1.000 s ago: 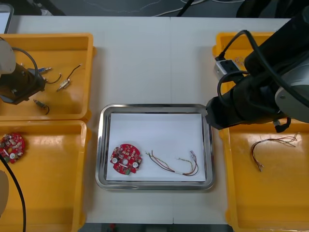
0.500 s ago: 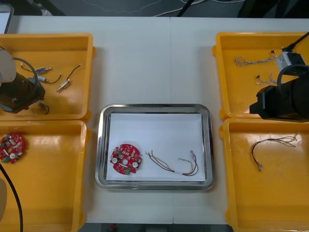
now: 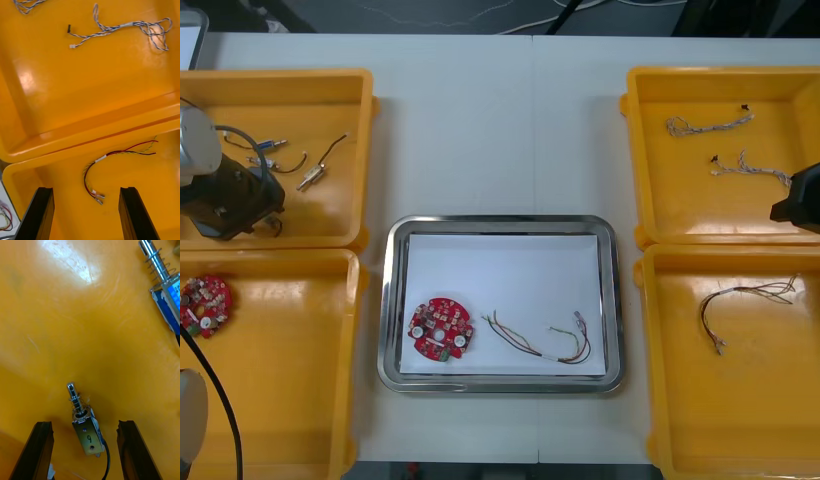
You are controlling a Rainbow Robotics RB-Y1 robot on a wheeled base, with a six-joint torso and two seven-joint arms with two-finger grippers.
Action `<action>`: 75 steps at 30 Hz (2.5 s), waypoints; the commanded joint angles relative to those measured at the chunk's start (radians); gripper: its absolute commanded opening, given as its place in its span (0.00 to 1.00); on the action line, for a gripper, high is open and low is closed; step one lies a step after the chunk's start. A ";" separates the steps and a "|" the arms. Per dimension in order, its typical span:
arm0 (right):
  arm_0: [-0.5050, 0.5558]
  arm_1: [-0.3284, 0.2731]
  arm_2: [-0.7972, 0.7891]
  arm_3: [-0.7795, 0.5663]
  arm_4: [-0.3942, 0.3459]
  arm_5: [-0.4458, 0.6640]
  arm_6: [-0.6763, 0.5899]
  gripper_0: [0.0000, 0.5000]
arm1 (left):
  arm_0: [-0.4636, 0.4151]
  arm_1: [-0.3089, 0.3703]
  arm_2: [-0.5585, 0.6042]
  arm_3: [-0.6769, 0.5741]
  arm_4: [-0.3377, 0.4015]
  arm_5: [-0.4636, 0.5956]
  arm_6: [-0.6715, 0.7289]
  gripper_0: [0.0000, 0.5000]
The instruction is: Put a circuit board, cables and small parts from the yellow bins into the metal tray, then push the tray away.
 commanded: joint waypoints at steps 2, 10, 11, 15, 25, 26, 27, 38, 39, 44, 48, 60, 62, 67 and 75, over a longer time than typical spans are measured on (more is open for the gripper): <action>-0.050 -0.050 -0.027 0.069 0.010 0.003 0.024 1.00 | 0.004 -0.029 0.026 -0.017 -0.003 0.011 -0.060 1.00; -0.156 -0.058 -0.019 0.262 0.013 0.003 0.129 1.00 | 0.006 -0.047 0.031 -0.017 -0.017 0.016 -0.062 1.00; -0.173 -0.058 -0.015 0.290 0.020 0.003 0.158 1.00 | 0.006 -0.047 0.029 -0.017 -0.017 0.016 -0.062 0.94; -0.219 -0.060 0.005 0.374 0.054 -0.004 0.228 1.00 | 0.006 -0.050 0.026 -0.017 -0.016 0.019 -0.063 0.59; -0.354 -0.070 0.143 0.578 0.145 -0.182 0.328 1.00 | 0.009 -0.050 0.014 -0.017 -0.008 0.028 -0.062 0.00; -0.360 -0.069 0.151 0.592 0.148 -0.197 0.330 1.00 | 0.009 -0.050 0.014 -0.019 -0.008 0.030 -0.063 0.00; -0.369 -0.069 0.166 0.615 0.148 -0.228 0.333 1.00 | 0.009 -0.047 0.014 -0.022 -0.008 0.031 -0.062 0.00; -0.470 -0.049 0.243 0.835 0.152 -0.400 0.475 1.00 | -0.014 0.001 -0.003 -0.171 0.035 0.226 -0.053 0.00; -0.486 -0.044 0.243 0.868 0.149 -0.412 0.523 1.00 | -0.020 0.008 -0.003 -0.186 0.040 0.248 -0.053 0.00; -0.545 -0.037 0.252 0.994 0.137 -0.441 0.687 1.00 | -0.043 0.033 -0.003 -0.243 0.069 0.312 -0.053 0.00; -0.590 -0.026 0.268 1.091 0.129 -0.481 0.801 1.00 | -0.058 0.044 -0.003 -0.310 0.093 0.362 -0.046 0.00; -0.653 0.032 0.283 1.299 0.125 -0.622 1.006 1.00 | -0.043 0.056 -0.031 -0.530 0.250 0.362 -0.027 0.00; -0.653 0.049 0.283 1.316 0.125 -0.648 1.018 1.00 | -0.025 0.059 -0.055 -0.573 0.277 0.362 -0.022 0.00; -0.653 0.086 0.300 1.345 0.137 -0.685 1.032 1.00 | 0.011 0.065 -0.120 -0.659 0.306 0.362 -0.017 0.00; -0.650 0.101 0.344 1.356 0.135 -0.703 1.031 1.00 | 0.052 0.073 -0.230 -0.758 0.331 0.362 0.012 0.00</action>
